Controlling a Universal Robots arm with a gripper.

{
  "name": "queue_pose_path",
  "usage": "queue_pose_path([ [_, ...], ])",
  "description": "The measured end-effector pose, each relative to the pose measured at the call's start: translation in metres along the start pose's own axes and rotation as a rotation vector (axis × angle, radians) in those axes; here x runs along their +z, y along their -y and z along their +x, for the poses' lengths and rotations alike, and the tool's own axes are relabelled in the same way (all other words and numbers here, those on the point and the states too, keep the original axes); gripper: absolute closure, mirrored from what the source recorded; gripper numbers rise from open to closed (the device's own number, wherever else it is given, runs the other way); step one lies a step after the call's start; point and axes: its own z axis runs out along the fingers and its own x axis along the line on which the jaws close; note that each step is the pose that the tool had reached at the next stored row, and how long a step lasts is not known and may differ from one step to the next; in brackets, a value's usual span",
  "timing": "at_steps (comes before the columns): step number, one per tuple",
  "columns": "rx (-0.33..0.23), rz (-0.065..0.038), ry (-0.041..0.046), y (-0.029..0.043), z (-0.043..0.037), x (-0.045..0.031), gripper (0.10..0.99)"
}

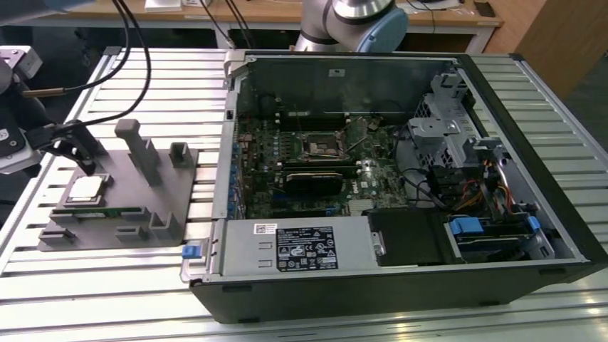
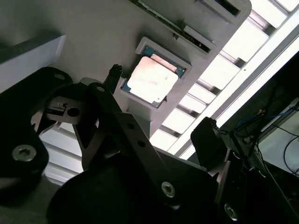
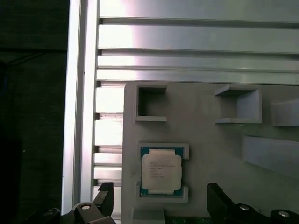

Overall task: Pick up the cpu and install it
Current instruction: 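Pick up the cpu and move it towards the insertion slot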

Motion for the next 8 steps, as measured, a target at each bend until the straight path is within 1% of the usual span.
queue_pose_path([
  [4, -0.001, 0.0, -0.0025, 0.0003, -0.0004, 0.0049, 0.208],
  [8, -0.001, 0.0, -0.0027, 0.0005, -0.0004, 0.0071, 0.208],
])
